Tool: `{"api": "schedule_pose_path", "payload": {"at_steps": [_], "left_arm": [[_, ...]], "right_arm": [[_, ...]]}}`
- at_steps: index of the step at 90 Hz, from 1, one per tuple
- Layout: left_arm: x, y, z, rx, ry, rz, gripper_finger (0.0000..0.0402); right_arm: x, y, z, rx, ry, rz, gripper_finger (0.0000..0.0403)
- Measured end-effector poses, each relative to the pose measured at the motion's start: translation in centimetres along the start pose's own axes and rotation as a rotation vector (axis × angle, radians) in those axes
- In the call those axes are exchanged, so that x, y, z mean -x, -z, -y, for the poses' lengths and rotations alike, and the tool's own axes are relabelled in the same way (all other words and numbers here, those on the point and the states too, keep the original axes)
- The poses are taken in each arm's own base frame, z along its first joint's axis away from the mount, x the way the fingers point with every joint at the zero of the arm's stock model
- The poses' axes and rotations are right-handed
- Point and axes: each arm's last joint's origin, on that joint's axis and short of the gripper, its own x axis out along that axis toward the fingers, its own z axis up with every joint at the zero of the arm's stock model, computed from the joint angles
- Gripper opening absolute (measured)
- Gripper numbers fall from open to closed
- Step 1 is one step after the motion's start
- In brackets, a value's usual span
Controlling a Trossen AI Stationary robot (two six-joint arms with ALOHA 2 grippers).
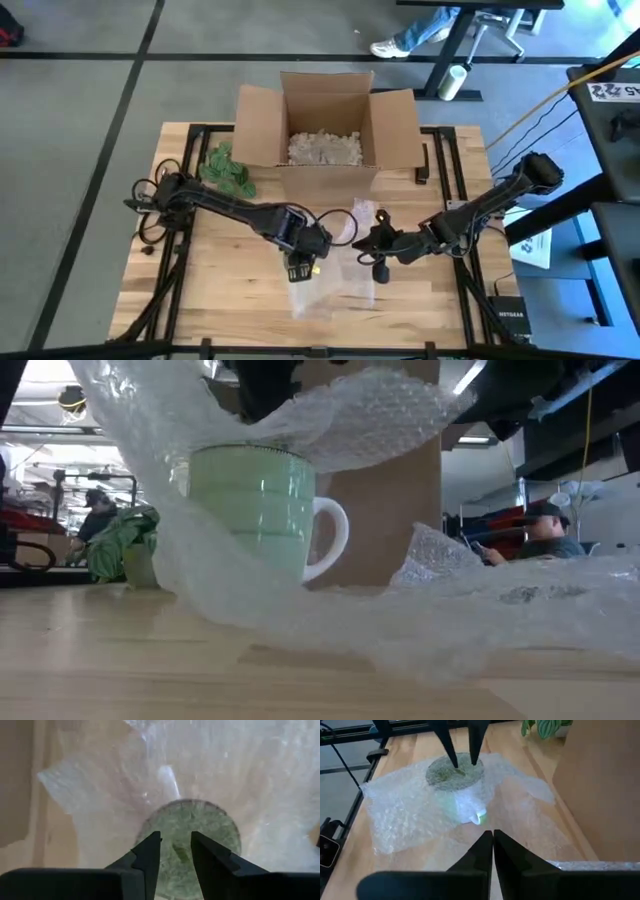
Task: Wrap mug
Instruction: Wrap the green mug in bubble wrap
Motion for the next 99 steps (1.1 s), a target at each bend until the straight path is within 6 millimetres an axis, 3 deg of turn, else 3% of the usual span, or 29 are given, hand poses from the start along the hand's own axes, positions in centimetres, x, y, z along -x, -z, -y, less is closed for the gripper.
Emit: {"api": "schedule_pose_path", "payload": {"at_steps": [58,99], "left_arm": [[-7.6,2.2,-0.3,0.071,0.101,-0.064,0.0092],[-6.6,2.3,-0.4,0.073,0.108,-0.033,0.0092]], "right_arm": [[0.0,-0.3,-0.1,0.005,-0.013,0.025,0.0001],[-0.7,-1.4,0.5,-0.014,-0.065,0.079,0.0001]]}}
